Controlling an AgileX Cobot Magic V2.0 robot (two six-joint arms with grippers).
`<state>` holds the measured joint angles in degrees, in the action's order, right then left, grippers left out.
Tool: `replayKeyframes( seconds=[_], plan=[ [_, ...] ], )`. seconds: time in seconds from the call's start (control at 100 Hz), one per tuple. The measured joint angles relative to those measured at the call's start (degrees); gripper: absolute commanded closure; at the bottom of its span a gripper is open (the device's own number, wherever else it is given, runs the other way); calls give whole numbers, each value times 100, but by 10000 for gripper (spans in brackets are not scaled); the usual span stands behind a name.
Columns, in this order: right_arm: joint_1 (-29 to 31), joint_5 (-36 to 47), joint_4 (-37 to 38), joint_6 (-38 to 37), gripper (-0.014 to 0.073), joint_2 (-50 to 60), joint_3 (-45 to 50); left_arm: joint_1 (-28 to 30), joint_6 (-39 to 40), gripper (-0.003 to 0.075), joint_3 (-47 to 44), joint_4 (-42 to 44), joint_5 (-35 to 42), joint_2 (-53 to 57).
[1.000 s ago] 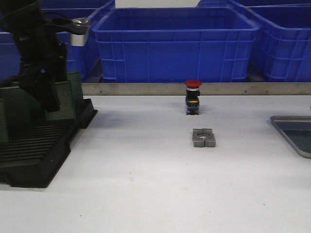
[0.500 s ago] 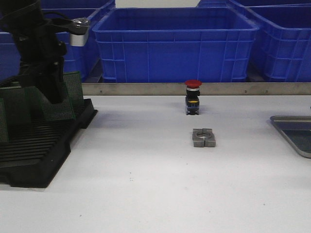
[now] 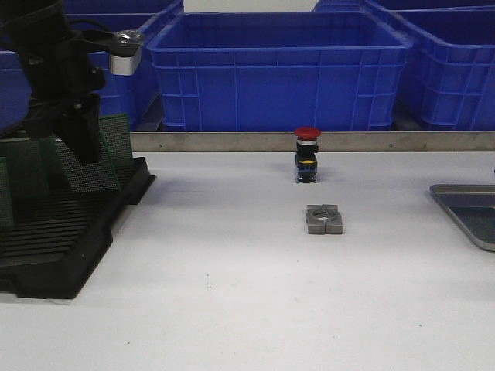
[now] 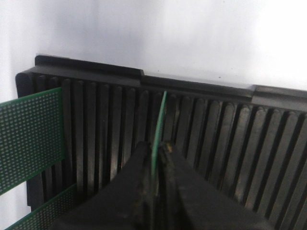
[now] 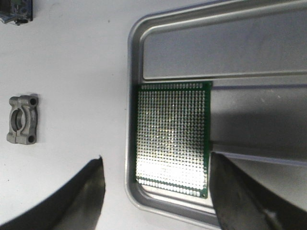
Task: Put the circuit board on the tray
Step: 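Lift the second green board out of the rack with the left gripper, then reach the right gripper to the held board and grasp it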
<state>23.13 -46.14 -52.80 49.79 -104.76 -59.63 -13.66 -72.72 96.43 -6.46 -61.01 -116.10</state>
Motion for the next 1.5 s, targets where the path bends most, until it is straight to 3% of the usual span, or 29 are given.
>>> replayKeyframes(
  seconds=[0.35, 0.53, 0.78, 1.28, 1.5],
  plan=[
    [0, 0, 0, 0, 105, 0, 0, 4, 86, 738, 896, 42, -644, -9],
    [0, 0, 0, 0, 105, 0, 0, 4, 135, 738, 1451, -603, -931, 3],
    [0, 0, 0, 0, 105, 0, 0, -70, 442, 738, 1562, -1569, -1000, 520],
    [0, -22, -2, 0, 105, 0, 0, -1813, 1256, 738, 1289, -2200, -1035, 1059],
    [0, -220, -209, 90, 105, 9, 0, -1987, 1298, 738, 734, -2203, -1043, 1017]
  ],
)
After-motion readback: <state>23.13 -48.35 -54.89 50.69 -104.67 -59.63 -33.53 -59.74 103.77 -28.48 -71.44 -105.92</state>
